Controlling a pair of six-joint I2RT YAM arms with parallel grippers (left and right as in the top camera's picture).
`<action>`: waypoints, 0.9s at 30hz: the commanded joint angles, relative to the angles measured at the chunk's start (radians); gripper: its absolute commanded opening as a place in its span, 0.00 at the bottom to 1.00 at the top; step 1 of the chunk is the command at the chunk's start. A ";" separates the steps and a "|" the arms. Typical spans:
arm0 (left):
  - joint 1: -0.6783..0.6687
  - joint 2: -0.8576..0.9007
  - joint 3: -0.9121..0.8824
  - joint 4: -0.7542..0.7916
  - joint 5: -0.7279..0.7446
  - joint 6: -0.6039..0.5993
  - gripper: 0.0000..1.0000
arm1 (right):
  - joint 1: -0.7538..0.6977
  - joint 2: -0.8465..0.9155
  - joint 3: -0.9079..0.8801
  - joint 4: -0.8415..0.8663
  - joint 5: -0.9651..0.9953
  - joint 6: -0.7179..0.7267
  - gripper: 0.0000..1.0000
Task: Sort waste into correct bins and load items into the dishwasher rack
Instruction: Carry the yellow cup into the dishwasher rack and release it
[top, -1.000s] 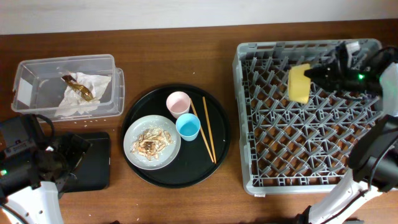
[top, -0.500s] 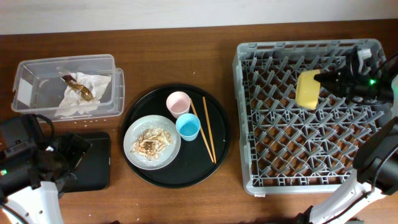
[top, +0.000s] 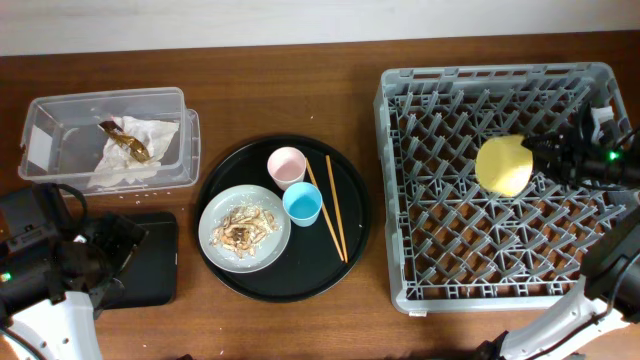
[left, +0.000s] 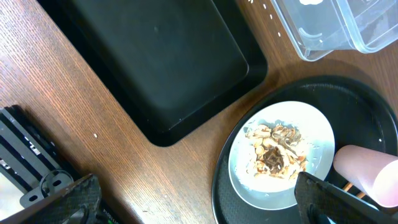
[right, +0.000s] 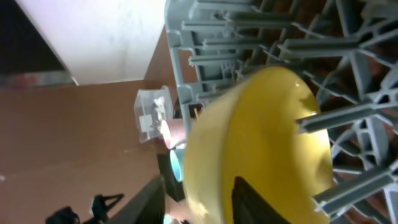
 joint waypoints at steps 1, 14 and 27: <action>0.003 -0.003 0.003 0.001 0.000 -0.010 0.99 | -0.024 -0.122 0.043 0.008 0.179 0.130 0.53; 0.003 -0.003 0.003 0.001 0.000 -0.010 0.99 | 0.421 -0.185 0.076 0.011 1.067 0.486 0.04; 0.003 -0.003 0.003 0.001 0.000 -0.010 0.99 | 0.348 -0.092 0.076 0.106 1.196 0.502 0.04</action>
